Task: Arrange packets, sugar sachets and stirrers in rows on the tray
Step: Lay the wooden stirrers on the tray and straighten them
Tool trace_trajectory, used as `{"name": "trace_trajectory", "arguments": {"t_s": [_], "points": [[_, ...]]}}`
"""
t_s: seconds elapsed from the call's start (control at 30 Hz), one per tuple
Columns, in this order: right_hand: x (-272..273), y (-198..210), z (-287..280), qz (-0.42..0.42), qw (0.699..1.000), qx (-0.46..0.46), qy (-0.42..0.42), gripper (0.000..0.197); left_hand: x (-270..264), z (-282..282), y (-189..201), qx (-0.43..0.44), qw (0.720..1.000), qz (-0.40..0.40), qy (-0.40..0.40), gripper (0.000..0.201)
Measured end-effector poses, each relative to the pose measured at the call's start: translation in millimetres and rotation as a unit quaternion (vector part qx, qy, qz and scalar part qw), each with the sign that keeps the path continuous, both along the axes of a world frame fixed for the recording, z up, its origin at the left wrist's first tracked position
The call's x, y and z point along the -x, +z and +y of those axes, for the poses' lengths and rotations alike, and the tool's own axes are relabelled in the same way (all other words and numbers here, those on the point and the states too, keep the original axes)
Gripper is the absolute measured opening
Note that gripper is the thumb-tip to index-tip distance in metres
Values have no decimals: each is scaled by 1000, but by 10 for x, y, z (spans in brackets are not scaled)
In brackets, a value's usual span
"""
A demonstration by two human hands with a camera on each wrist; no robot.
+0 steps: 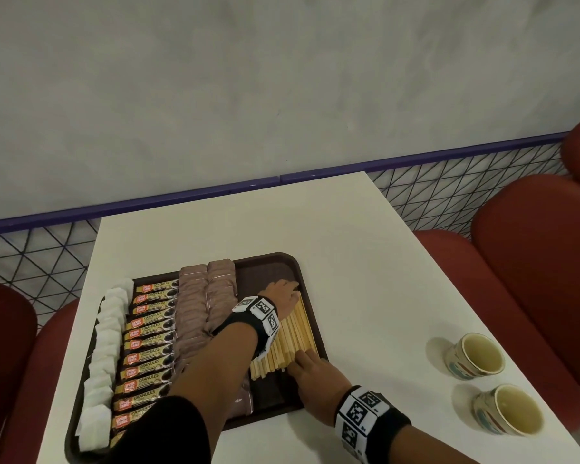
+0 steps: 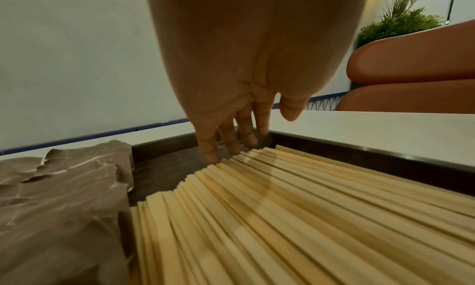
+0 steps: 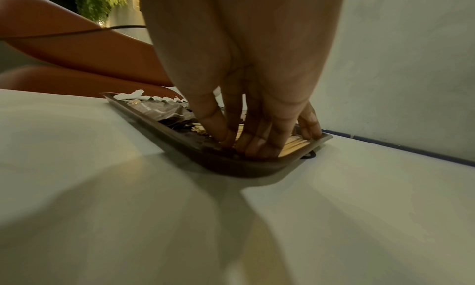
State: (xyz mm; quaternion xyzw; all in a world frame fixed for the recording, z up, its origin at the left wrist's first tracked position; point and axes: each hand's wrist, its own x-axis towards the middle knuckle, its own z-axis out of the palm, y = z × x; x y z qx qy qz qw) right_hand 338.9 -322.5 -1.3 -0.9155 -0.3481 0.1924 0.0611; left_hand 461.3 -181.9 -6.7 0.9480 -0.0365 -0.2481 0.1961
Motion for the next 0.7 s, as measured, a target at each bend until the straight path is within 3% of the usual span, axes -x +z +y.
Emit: {"name": "trace_trajectory", "arguments": {"t_s": [0.2, 0.3, 0.43, 0.53, 0.63, 0.7], "points": [[-74, -13, -52, -6, 998, -62, 7, 41, 42, 212, 135, 47, 997, -39, 36, 48], [-210, -35, -54, -3, 995, -99, 6, 41, 134, 506, 305, 23, 997, -46, 54, 46], [-423, 124, -1, -26, 994, -102, -41, 48, 383, 1008, 397, -70, 974, -177, 120, 32], [-545, 202, 13, -32, 991, -69, -110, 43, 679, 1485, 366, -13, 984, -76, 163, 45], [-625, 259, -6, -10, 982, -39, -184, 34, 1105, 1934, 362, -32, 973, -88, 210, 57], [-643, 312, -49, 49, 972, -22, -227, 34, 1411, 2197, 346, -57, 963, -89, 249, 51]]}}
